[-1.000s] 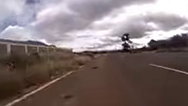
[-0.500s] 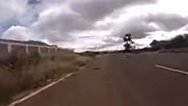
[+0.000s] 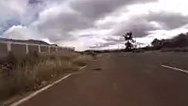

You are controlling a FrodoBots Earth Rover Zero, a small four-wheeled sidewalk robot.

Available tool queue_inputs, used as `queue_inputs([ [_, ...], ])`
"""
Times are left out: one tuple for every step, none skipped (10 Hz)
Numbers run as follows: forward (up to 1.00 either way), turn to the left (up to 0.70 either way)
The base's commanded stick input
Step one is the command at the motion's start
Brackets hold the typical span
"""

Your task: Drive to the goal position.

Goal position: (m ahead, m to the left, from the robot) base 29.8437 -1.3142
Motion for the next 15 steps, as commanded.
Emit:
queue_inputs([
  [0.7, -0.25],
  [0.7, -0.26],
  [0.7, -0.26],
  [0.7, -0.28],
  [0.7, -0.34],
  [0.7, -0.34],
  [0.7, -0.34],
  [0.7, -0.34],
  [0.7, -0.34],
  [0.7, -0.34],
  [0.7, -0.34],
  [0.7, -0.32],
  [0.7, -0.34],
  [0.7, -0.33],
  [0.7, -0.32],
])
